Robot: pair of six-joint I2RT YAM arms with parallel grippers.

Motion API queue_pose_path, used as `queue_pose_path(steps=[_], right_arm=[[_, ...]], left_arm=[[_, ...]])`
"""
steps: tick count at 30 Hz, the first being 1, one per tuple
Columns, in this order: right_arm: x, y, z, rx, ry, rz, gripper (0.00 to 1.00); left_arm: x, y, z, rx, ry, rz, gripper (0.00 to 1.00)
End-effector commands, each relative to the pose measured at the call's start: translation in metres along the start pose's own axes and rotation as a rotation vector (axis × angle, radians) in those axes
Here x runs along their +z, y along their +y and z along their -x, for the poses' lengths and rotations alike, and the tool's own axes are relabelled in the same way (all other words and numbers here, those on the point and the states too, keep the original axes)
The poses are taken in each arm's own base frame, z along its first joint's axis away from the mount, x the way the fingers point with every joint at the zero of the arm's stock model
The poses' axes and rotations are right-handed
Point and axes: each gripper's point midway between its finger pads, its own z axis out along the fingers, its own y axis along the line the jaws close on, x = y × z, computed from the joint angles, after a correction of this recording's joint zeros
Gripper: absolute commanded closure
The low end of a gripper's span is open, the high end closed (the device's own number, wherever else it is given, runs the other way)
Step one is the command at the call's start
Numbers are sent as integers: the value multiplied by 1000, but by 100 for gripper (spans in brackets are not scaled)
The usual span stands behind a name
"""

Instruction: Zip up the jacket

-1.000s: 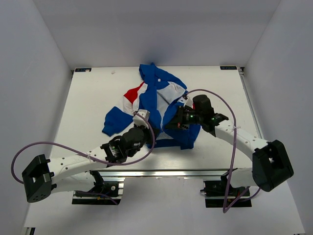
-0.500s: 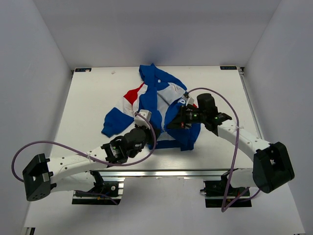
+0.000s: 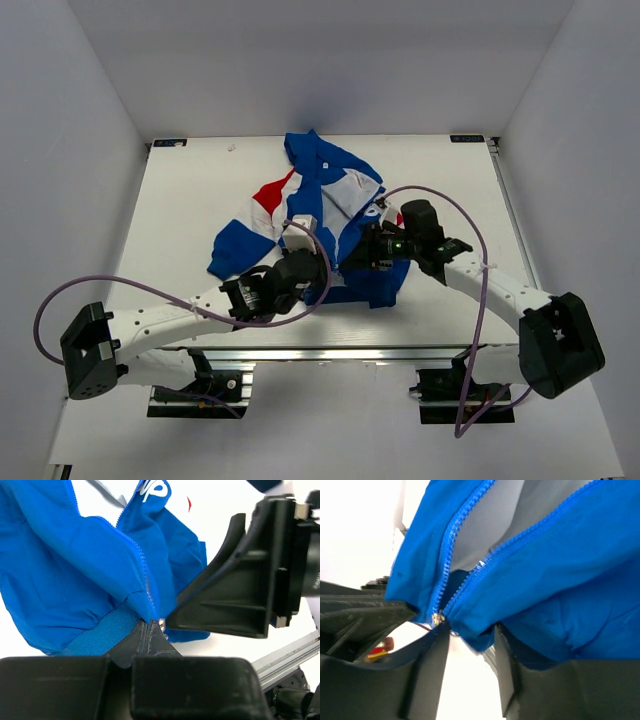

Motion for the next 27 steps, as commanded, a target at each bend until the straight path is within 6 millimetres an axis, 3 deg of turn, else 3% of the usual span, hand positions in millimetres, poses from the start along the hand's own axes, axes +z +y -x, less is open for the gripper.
queue_pose_path(steps=[1, 7, 13, 20, 27], right_arm=[[-10, 5, 8, -87, -52, -30, 49], [-24, 7, 13, -179, -87, -85, 44], [-34, 20, 15, -387, -105, -229, 42], [-26, 29, 4, -461, -146, -344, 43], [-21, 20, 2, -460, -230, -412, 44]], left_arm=[[-6, -6, 15, -45, -22, 13, 100], [-3, -12, 19, -61, -18, 17, 100], [3, -18, 19, -54, 12, 51, 100], [4, -24, 24, -70, 39, 85, 100], [3, -25, 20, -89, 54, 77, 100]])
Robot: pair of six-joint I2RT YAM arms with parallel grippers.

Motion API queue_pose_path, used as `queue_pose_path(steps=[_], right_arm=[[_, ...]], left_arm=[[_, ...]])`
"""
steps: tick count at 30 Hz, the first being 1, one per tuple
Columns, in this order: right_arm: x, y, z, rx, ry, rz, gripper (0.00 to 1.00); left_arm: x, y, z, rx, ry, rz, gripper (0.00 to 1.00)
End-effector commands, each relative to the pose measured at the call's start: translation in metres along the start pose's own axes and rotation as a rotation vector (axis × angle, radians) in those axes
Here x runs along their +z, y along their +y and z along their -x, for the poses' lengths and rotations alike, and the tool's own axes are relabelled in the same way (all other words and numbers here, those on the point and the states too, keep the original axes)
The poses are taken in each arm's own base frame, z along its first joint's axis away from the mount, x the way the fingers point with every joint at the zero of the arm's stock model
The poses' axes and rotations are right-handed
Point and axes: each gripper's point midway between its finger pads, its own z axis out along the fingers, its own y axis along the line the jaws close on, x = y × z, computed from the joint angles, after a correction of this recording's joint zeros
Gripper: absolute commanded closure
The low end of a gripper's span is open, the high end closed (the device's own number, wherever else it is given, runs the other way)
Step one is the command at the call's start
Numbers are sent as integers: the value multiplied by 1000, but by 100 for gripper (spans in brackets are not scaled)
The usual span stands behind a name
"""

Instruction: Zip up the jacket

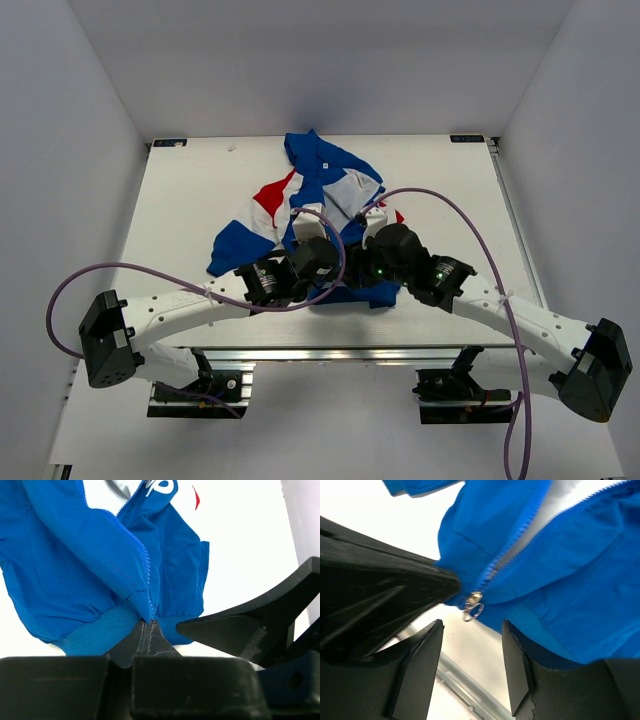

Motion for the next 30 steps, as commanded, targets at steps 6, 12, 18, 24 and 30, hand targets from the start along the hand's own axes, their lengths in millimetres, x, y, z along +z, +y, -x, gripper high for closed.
queue_pose_path(steps=[6, 12, 18, 24, 30], right_arm=[[6, 3, 16, -5, -119, 8, 47], [12, 11, 18, -12, -137, 53, 47], [17, 12, 13, -17, -109, 58, 50], [20, 8, 2, -14, -78, 48, 50], [21, 9, 13, -18, -119, 45, 55]], left_arm=[[-8, -11, 9, -44, -10, -32, 100], [-8, -9, 8, -49, -10, -35, 100], [-9, -8, 9, -53, -15, -31, 100], [-9, -6, 9, -56, -19, -31, 100], [-9, -7, 8, -54, -17, -35, 100]])
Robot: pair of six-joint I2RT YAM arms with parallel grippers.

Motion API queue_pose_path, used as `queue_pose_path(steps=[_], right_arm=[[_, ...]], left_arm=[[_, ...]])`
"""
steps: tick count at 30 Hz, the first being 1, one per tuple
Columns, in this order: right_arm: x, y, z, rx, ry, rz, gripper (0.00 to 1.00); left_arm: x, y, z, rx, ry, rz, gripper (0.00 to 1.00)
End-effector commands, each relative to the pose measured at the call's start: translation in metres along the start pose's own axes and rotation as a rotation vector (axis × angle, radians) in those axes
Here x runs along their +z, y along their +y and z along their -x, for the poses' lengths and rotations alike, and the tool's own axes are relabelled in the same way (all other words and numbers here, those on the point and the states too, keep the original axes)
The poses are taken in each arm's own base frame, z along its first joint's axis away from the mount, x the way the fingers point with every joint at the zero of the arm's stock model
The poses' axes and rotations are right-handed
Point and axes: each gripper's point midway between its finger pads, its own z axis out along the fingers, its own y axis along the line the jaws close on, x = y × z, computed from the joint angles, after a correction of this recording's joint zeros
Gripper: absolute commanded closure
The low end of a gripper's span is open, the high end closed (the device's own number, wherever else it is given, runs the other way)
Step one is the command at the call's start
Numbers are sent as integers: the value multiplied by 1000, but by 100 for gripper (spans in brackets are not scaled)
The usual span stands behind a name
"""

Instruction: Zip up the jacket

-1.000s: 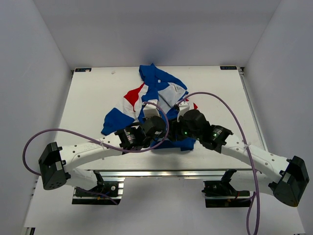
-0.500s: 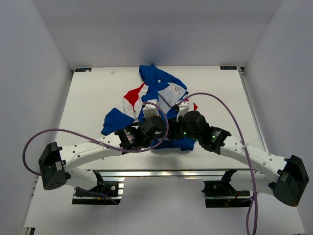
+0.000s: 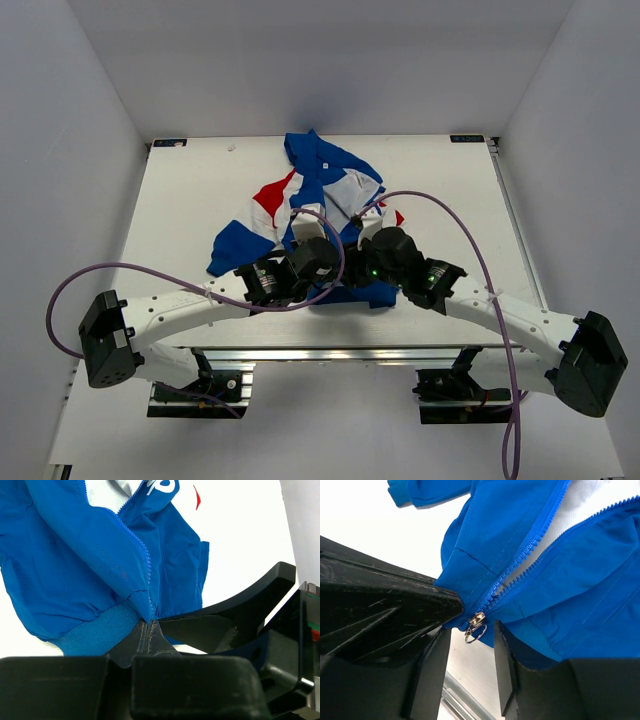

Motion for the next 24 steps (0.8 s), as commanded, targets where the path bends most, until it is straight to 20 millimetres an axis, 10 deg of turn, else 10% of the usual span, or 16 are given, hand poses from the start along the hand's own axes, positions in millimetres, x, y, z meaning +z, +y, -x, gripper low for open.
queue_pose_path(steps=[1, 24], right_arm=[[2, 6, 18, -19, -71, 18, 56], [1, 4, 16, -30, -46, 1, 78]], left_arm=[[-9, -7, 9, -31, -21, -38, 100], [-12, -5, 10, -34, -30, -43, 100]])
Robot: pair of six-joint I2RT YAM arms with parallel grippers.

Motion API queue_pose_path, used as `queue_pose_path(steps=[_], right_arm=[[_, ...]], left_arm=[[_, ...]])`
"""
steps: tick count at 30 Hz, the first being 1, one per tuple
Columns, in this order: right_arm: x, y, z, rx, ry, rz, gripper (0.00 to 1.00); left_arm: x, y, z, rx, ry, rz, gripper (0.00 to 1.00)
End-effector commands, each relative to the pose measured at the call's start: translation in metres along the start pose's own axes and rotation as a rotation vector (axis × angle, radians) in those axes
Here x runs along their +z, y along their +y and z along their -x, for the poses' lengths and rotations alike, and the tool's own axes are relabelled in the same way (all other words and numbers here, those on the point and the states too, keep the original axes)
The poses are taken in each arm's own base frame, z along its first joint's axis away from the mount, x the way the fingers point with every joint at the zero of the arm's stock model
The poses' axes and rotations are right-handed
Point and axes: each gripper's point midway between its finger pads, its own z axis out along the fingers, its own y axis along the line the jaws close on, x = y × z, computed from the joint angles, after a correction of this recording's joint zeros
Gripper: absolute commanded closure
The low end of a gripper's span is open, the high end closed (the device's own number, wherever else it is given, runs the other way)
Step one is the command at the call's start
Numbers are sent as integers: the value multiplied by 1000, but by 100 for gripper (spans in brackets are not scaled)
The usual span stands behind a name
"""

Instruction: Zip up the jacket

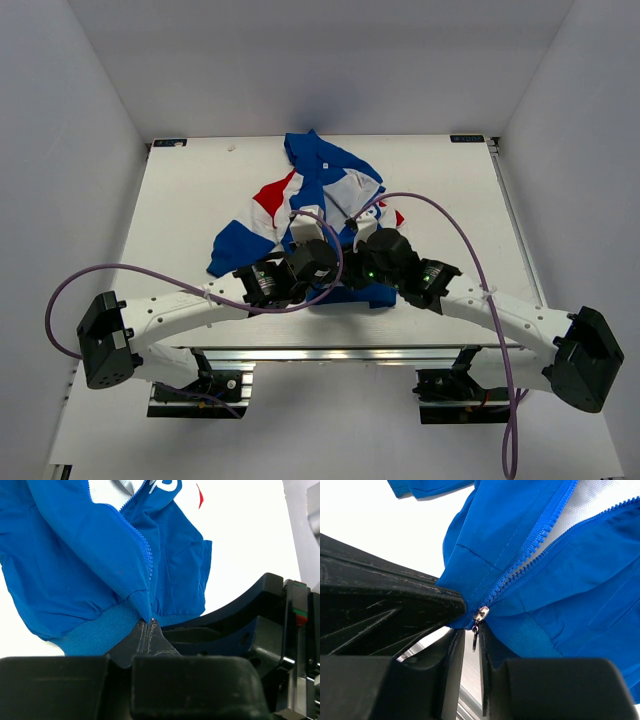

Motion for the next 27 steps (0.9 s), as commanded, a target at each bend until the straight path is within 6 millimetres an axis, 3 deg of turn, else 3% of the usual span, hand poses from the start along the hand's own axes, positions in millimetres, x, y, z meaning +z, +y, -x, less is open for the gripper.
queue_pose_path(steps=[1, 13, 15, 16, 18, 27], right_arm=[[-7, 2, 22, -19, -67, -7, 80], [-11, 1, 19, -66, -38, -5, 76], [-11, 0, 18, -77, -28, -9, 78], [-11, 0, 18, -82, -27, -8, 84], [-10, 0, 18, -91, -22, -8, 88], [-12, 2, 21, -133, -13, 2, 91]], left_arm=[[-12, -9, 13, -35, -30, -44, 100], [-12, -7, 11, -23, -24, -39, 100], [-12, -7, 11, -22, -23, -40, 100], [-12, -7, 11, -21, -24, -41, 100], [-12, -7, 11, -17, -22, -41, 100], [-12, -3, 8, 16, -8, -30, 100]])
